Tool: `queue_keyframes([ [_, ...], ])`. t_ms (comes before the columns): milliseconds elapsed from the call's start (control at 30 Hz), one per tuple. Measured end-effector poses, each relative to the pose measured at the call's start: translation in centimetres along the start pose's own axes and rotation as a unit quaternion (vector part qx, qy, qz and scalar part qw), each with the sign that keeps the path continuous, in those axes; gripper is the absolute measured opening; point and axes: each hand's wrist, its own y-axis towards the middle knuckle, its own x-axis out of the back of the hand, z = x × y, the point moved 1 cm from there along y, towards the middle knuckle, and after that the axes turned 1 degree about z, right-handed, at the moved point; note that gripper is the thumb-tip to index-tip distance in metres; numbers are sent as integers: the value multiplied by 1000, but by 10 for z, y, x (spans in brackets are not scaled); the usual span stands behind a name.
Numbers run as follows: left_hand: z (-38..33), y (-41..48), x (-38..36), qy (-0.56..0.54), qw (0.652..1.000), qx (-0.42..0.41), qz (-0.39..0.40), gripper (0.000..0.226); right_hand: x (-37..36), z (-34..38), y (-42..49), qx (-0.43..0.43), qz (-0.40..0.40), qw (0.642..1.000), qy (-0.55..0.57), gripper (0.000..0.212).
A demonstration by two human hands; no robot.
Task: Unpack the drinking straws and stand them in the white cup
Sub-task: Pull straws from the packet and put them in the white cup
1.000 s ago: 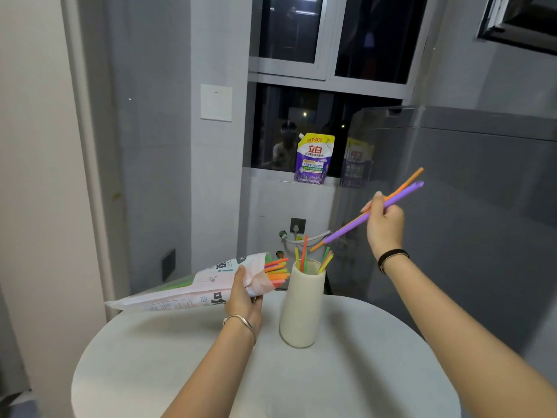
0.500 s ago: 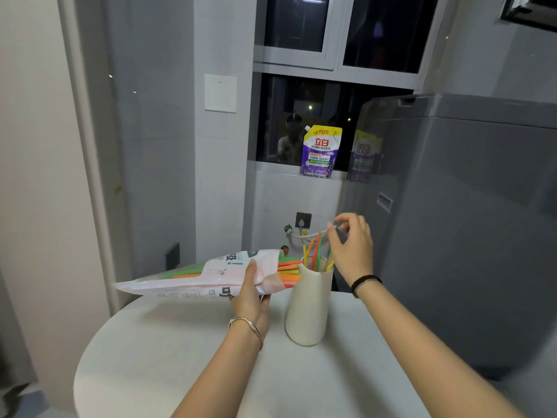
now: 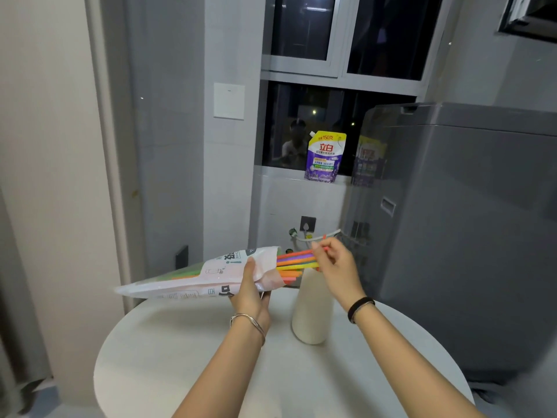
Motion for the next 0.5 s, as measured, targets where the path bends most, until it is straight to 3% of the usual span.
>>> queue_keyframes([
  [133, -5, -5, -1, -33, 999, -4, -9, 55, 10, 9, 0, -43, -131, 985, 101, 23],
  [233, -3, -14, -7, -31, 999, -6, -12, 54, 0, 12, -2, -120, -94, 978, 141, 20],
  [333, -1, -22, -12, -27, 1000, -1, 0, 53, -9, 15, -7, -130, -19, 985, 108, 15],
  [433, -4, -28, -14, -38, 999, 8, 2, 53, -7, 21, -7, -138, -31, 984, 105, 17],
  [500, -9, -29, -14, -49, 999, 9, -1, 51, 1, 25, -5, -140, -81, 978, 135, 22],
])
